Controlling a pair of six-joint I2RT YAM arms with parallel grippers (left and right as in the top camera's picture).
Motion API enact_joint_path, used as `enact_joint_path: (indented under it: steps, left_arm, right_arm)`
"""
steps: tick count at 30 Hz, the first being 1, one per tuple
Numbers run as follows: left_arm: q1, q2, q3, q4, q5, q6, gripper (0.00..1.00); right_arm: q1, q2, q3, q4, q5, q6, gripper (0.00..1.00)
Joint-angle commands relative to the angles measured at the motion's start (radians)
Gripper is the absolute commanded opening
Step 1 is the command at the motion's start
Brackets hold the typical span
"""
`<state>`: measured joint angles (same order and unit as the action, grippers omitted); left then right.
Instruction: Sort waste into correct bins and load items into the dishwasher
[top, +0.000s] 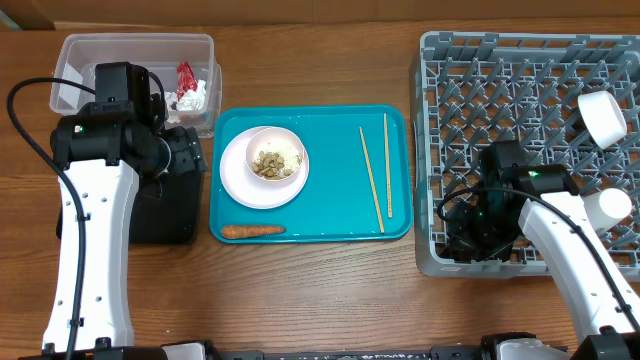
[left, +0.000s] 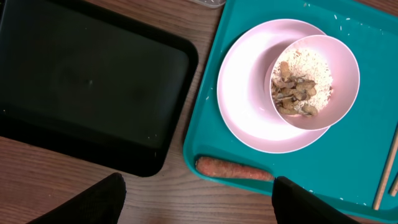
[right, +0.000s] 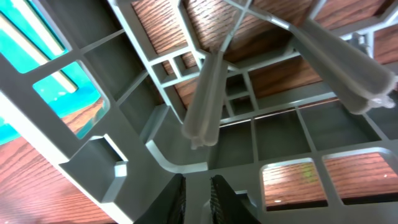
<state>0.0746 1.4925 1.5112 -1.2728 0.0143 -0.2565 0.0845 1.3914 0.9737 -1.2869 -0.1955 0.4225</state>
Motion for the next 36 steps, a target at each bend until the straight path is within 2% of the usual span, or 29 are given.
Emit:
enact_joint_path:
  steps: [1,5,17,28,36]
  left_arm:
    - [0.002,0.008,-0.002,-0.003,0.005,-0.01,0.78]
    - [0.002,0.008,-0.002,-0.006,0.005,-0.01,0.78]
    - [0.002,0.008,-0.002,-0.005,0.005,-0.01,0.78]
    - [0.002,0.008,-0.002,-0.005,0.005,-0.01,0.78]
    - [0.002,0.008,-0.002,-0.003,0.005,-0.01,0.78]
  right_arm:
    - [-0.007,0.0,-0.004,-0.007,0.034,0.048,0.17]
    - [-0.007,0.0,-0.004,-0.043,0.158,0.183,0.18]
    - [-0.007,0.0,-0.004,-0.053,0.204,0.247,0.18]
    - [-0.007,0.0,-0.004,-0.073,0.281,0.397,0.17]
    - [-0.007,0.0,-0.004,-0.05,0.28,0.341,0.16]
